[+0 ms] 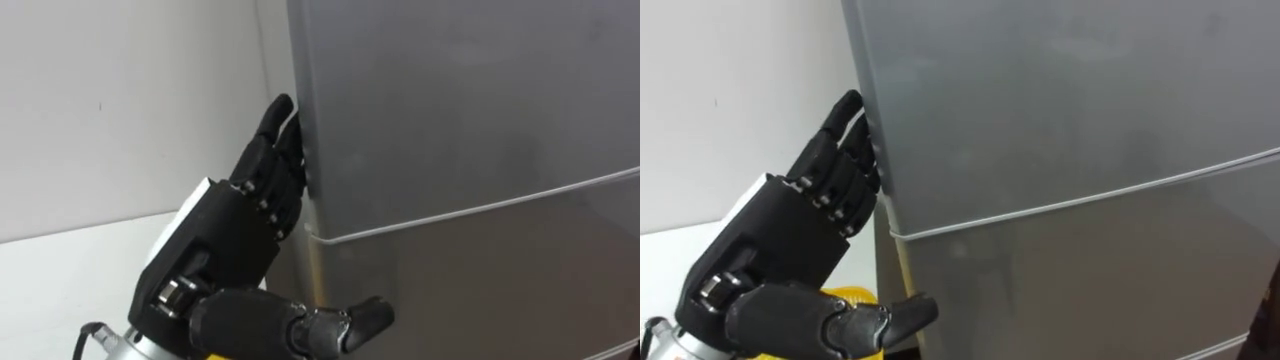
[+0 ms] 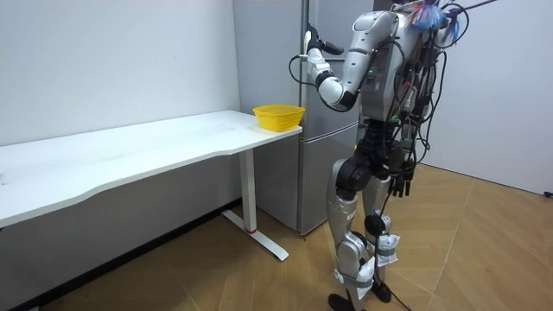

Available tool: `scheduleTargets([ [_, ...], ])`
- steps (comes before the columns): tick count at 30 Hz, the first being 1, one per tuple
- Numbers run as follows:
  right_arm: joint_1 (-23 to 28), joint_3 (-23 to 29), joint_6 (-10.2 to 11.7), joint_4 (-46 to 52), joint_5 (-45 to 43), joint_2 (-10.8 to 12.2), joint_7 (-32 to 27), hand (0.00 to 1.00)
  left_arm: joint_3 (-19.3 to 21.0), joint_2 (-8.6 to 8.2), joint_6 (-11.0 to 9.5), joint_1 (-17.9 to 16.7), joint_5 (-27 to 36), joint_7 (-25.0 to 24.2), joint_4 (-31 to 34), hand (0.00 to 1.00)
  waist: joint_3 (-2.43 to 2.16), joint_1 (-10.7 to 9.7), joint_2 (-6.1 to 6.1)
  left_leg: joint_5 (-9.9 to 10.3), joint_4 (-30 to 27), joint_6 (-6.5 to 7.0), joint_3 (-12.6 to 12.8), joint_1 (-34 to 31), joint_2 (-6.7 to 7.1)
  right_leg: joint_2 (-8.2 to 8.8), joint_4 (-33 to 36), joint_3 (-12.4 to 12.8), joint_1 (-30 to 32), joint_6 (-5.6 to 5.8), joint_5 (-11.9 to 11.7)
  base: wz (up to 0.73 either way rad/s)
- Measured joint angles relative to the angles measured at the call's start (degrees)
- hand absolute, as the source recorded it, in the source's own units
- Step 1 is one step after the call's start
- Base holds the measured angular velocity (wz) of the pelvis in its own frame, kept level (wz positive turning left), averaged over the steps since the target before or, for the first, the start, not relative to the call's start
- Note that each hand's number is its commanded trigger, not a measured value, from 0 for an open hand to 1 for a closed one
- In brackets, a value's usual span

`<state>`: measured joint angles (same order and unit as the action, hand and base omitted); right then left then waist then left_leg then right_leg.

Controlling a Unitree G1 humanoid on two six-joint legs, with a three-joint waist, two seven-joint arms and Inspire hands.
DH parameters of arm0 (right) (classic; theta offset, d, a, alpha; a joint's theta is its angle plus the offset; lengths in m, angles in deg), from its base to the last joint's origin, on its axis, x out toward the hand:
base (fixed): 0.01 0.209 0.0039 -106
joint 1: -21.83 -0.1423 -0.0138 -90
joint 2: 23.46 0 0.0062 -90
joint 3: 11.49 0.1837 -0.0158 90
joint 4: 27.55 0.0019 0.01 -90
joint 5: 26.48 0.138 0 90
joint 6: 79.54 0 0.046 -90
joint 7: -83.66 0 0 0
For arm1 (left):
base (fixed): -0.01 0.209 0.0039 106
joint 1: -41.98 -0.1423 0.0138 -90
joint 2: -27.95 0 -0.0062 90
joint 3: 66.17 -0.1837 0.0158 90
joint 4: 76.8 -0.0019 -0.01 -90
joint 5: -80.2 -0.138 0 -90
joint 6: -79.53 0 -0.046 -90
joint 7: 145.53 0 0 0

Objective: Retrieve from the upper fridge

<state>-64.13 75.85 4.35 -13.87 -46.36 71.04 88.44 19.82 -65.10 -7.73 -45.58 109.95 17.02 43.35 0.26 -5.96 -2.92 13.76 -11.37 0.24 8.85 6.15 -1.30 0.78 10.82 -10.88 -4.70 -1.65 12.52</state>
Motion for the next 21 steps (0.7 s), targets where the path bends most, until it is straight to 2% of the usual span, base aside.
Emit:
scheduleTargets([
  [1, 0.02, 0.0, -0.02, 0.0, -0.01, 0.0, 0.22, 0.0, 0.47, 0.0, 0.0, 0.0, -0.02, 0.28, -0.31, 0.38, -0.01, 0.03, -0.01, 0.0, 0.0, 0.0, 0.01, 0.0, 0.0, 0.0, 0.01, -0.01, 0.0, 0.0, 0.0, 0.0],
  [2, 0.04, -0.04, -0.03, 0.0, -0.02, 0.0, 0.34, 0.0, 1.48, 0.0, 0.0, 0.0, -0.01, 0.72, -0.72, 0.0, -0.02, 0.04, -0.03, 0.0, -0.01, 0.0, 0.01, -0.01, 0.0, 0.0, 0.01, -0.01, 0.0, 0.01, -0.01, 0.0],
  [5, 0.16, -0.06, -0.2, 0.12, -0.96, 0.03, 0.39, 0.0, 2.76, 0.02, -0.05, 0.0, 0.0, 1.55, -0.82, 0.0, -0.08, 0.09, 0.0, 0.0, 0.0, 0.0, 0.06, -0.05, 0.02, 0.01, -0.02, -0.02, -0.03, 0.06, -0.04, 0.0],
  [13, -0.07, -0.05, -0.24, 0.2, -0.94, 0.02, 0.52, 0.0, 2.33, 0.93, 0.15, -0.01, 0.08, -0.36, -0.79, 0.0, -0.17, 0.18, 0.05, 0.0, -0.1, 0.0, 0.48, -0.1, 0.04, 0.15, 0.74, 0.05, 0.12, 0.14, -0.1, 0.0],
  [17, 0.06, -0.05, -0.25, 0.23, -0.93, 0.02, 1.15, 0.0, 0.66, 1.38, 1.46, 0.0, 0.04, -1.61, -0.81, 0.0, -0.47, -0.09, -0.41, 0.0, -0.33, 0.0, 0.6, -0.19, -0.02, 0.13, 0.83, 0.07, 0.18, 0.14, -0.1, 0.0],
  [21, 0.24, -0.05, -0.25, 0.22, -0.92, 0.02, 1.67, 0.0, 0.77, 1.72, 1.63, 0.0, 0.05, -1.77, -0.79, 0.0, -0.64, -0.03, -0.66, -0.05, -0.33, 0.09, 0.62, -0.46, -0.08, 0.1, 0.93, 0.04, 0.66, 0.07, -0.13, 0.0],
])
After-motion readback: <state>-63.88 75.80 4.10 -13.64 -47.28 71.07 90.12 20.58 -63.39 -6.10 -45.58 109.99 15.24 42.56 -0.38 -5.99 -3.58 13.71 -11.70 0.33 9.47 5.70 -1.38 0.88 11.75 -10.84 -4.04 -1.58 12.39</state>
